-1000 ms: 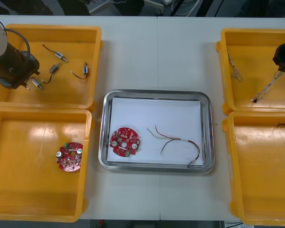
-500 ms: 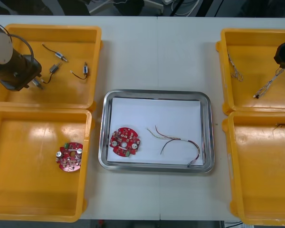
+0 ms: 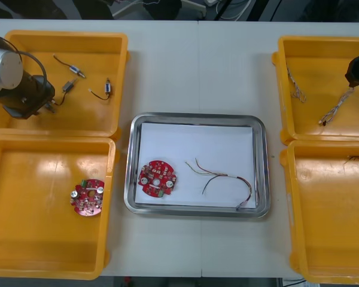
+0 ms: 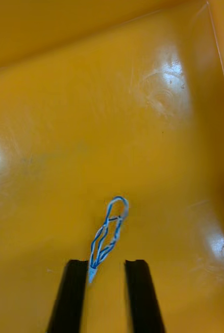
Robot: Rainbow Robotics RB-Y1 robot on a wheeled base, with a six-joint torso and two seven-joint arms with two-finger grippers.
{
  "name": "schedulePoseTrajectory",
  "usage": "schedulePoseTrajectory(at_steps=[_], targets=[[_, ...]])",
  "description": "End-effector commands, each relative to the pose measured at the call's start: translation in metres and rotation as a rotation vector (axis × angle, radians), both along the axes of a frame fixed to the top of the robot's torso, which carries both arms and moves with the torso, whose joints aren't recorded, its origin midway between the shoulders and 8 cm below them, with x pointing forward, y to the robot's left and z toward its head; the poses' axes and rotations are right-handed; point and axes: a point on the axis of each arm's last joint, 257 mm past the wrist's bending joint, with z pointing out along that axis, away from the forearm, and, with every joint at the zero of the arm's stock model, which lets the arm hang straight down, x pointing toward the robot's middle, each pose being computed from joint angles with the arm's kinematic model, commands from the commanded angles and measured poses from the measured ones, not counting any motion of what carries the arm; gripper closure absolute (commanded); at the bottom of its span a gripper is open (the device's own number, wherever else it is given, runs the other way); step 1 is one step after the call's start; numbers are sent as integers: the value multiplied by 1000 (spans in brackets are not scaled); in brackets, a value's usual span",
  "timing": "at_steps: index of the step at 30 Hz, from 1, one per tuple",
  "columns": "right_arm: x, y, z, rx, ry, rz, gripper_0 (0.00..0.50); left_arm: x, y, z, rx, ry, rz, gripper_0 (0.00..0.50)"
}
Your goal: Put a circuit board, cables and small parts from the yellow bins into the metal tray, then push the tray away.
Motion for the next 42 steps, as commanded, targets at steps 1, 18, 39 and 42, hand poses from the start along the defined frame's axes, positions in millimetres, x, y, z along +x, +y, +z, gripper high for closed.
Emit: schedulePoseTrajectory(at_steps=[1, 18, 39, 42], targets=[[10, -17, 49, -45, -72, 21, 0, -2, 9, -6, 37, 3, -11, 0], [-29, 8, 66, 27, 36, 74, 0, -2, 4, -11, 41, 4, -26, 500], [-68, 30, 28, 103, 73, 33, 0, -24, 14, 28, 77, 61, -53, 500], [-69, 36, 24, 108, 56, 12, 0, -31, 17, 39, 99, 80, -81, 500]])
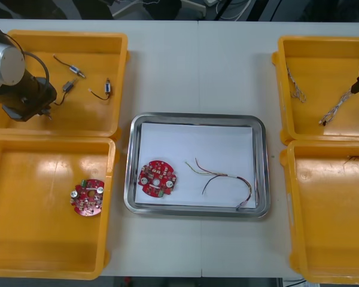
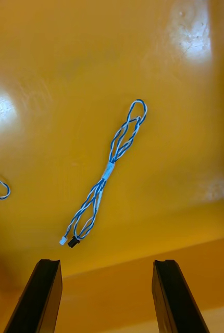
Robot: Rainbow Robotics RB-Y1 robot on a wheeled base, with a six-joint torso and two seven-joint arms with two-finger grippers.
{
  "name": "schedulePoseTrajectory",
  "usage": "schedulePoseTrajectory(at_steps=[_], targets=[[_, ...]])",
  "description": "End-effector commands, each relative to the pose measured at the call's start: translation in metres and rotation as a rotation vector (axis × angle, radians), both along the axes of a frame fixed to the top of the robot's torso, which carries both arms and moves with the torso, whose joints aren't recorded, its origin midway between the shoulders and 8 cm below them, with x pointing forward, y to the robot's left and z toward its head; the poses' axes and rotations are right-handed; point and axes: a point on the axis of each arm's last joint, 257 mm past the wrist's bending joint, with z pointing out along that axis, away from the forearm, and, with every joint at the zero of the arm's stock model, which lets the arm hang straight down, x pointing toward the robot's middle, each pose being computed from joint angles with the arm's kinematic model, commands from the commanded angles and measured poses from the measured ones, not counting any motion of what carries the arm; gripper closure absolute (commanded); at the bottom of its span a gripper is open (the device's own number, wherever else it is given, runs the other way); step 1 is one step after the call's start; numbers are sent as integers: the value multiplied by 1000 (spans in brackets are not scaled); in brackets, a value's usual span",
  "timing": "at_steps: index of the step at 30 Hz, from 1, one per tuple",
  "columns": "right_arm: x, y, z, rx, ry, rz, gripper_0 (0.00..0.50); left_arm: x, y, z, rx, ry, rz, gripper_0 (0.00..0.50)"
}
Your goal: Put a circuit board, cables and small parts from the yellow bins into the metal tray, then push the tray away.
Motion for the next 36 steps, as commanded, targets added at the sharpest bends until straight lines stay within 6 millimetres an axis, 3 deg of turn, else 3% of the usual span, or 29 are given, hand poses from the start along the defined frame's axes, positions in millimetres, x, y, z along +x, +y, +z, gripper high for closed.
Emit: schedulePoseTrajectory(at_steps=[1, 6, 10, 12, 20, 28, 36], targets=[[-1, 7, 1, 25, -48, -64, 0, -12, 28, 34, 83, 5, -71, 500], [1, 6, 1, 21, -55, -73, 0, -25, 29, 51, 111, 34, -105, 500], [6, 2, 3, 9, -78, -87, 0, -33, 17, 67, 115, 42, -149, 500], [13, -3, 0, 9, -99, -111, 0, -41, -2, 83, 111, 49, -210, 500], [33, -10, -9, 45, -135, -167, 0, -56, -60, 107, 130, 65, -373, 500], [49, -5, -26, 116, -127, -253, 0, -53, -119, 124, 153, 60, -501, 500], [63, 4, -20, 144, -160, -292, 0, -46, -174, 133, 168, 35, -570, 500]])
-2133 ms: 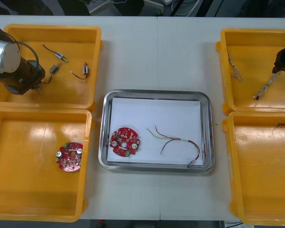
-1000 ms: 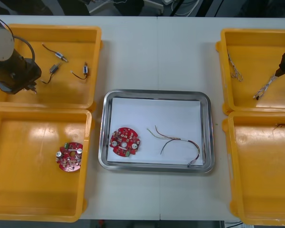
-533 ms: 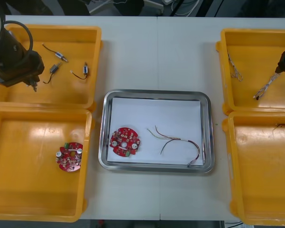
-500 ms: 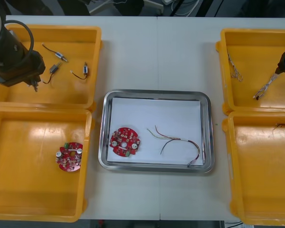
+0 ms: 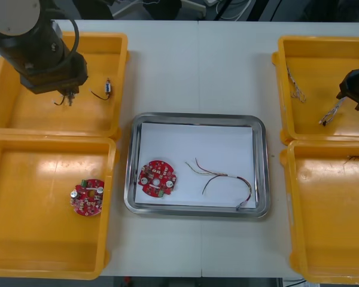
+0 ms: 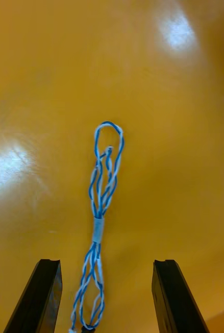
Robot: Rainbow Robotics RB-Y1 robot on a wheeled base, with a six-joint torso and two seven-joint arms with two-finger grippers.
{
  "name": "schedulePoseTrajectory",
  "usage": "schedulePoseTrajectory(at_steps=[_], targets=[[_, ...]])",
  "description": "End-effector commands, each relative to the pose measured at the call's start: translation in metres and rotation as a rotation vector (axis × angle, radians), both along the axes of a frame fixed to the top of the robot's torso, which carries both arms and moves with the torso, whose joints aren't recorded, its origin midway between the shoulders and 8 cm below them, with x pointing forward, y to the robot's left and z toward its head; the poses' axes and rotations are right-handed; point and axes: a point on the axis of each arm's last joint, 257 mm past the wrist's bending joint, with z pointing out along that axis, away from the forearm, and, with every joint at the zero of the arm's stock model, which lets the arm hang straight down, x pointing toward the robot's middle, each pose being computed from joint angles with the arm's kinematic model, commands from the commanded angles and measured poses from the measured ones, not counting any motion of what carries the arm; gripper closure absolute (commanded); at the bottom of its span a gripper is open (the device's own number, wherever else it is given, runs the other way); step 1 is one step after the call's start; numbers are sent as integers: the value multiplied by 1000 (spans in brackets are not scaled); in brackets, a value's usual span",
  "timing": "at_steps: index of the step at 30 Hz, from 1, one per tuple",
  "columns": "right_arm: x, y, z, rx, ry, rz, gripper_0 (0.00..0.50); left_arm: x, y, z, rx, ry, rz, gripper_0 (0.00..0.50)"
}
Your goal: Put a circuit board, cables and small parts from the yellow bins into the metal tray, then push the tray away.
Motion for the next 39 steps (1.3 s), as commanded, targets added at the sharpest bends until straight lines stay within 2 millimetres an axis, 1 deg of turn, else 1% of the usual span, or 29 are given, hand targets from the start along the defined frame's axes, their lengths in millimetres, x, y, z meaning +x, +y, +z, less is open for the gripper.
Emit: schedulePoseTrajectory(at_steps=[1, 4, 6, 7, 11, 13, 14, 16, 20, 21, 23, 28, 30, 35, 39], targets=[[26, 13, 33, 11, -81, -18, 0, 10, -51, 33, -5, -74, -68, 500], [33, 11, 32, 17, -93, -33, 0, 8, -73, 32, 2, -77, -95, 500], [35, 10, 28, 16, -94, -39, 0, 6, -88, 32, 0, -78, -112, 500], [36, 9, 29, 15, -94, -42, 0, 5, -91, 31, 1, -78, -116, 500], [36, 5, 27, 5, -88, -51, 0, -4, -122, 26, 14, -78, -161, 500], [36, 5, 26, 5, -85, -54, 0, -6, -131, 21, 28, -80, -176, 500], [36, 5, 24, 7, -82, -54, 0, -9, -141, 15, 44, -82, -195, 500], [36, 6, 22, 14, -78, -58, 0, -11, -150, 8, 57, -80, -212, 500], [34, 6, 11, 38, -62, -72, 0, -15, -174, -11, 61, -83, -257, 500], [34, 6, 10, 42, -62, -72, 0, -15, -176, -14, 62, -84, -264, 500], [34, 8, 5, 51, -59, -74, 0, -15, -189, -27, 48, -85, -290, 500], [30, 10, -6, 75, -39, -82, 0, -16, -203, -51, 59, -87, -319, 500], [28, 11, -10, 83, -31, -83, 0, -16, -206, -58, 57, -84, -322, 500], [25, 13, -18, 95, -14, -86, 0, -20, -206, -81, 77, -78, -330, 500], [21, 12, -26, 97, -4, -84, 0, -22, -203, -98, 99, -71, -329, 500]])
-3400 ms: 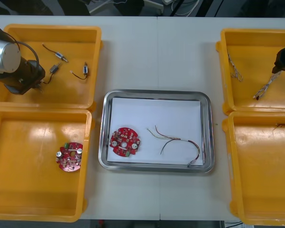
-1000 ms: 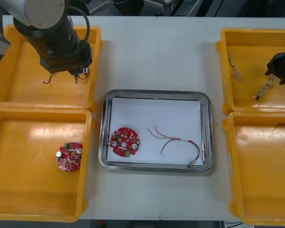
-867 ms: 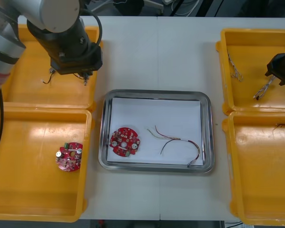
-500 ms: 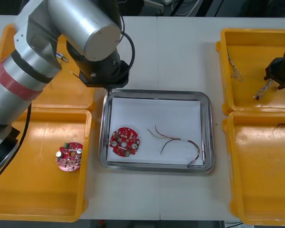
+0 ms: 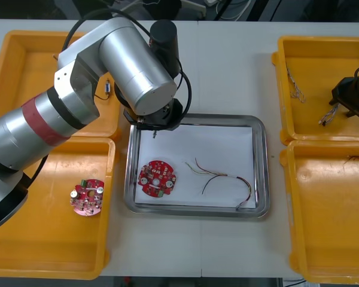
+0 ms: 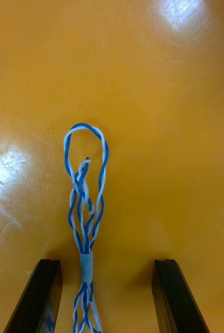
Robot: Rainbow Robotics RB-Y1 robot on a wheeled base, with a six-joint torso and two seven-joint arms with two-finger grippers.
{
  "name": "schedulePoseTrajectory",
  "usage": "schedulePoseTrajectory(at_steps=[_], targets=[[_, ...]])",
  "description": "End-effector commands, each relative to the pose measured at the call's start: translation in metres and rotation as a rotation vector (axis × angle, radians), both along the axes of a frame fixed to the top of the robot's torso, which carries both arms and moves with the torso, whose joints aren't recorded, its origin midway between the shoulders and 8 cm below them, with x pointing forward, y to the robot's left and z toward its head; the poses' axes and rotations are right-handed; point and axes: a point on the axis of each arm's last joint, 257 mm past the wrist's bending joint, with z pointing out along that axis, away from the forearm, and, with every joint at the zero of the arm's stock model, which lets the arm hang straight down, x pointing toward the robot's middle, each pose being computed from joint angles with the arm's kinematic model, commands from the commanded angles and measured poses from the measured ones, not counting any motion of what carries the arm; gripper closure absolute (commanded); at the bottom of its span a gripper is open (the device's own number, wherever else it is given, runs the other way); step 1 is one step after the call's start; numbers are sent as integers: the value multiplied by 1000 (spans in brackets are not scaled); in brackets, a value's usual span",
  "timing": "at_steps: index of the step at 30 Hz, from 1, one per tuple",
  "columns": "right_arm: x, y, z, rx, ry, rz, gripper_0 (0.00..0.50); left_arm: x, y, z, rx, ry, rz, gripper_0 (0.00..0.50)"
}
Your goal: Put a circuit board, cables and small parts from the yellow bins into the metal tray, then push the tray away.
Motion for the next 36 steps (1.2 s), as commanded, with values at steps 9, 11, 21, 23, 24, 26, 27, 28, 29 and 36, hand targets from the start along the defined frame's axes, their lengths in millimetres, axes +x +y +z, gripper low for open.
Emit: schedulePoseTrajectory(at_steps=[9, 11, 21, 23, 24, 26, 27, 28, 29, 36], targets=[[1, 6, -9, 34, -8, -10, 0, -9, -11, -48, -21, 16, 48, 500], [-1, 4, -14, 29, -7, -12, 0, -9, -10, -52, -23, 19, 52, 500], [-8, -1, -29, 21, 6, -9, 442, -10, -10, -52, -39, 18, 75, 392], [-8, -2, -30, 20, 2, -8, 500, -10, -11, -51, -47, 19, 80, 164], [-9, -3, -32, 19, 2, -9, 500, -11, -11, -52, -52, 25, 88, 82], [-8, -3, -31, 17, 0, -9, 500, -11, -12, -50, -60, 22, 91, 0], [-8, -3, -31, 17, 1, -7, 500, -11, -12, -50, -61, 22, 93, 0], [-8, -3, -30, 16, -3, -7, 500, -12, -13, -49, -66, 22, 92, 0], [-7, -4, -28, 13, -5, -6, 500, -12, -14, -47, -69, 17, 90, 0], [-10, -6, 13, -27, 6, 36, 500, -14, -16, -38, -100, 12, 102, 0]])
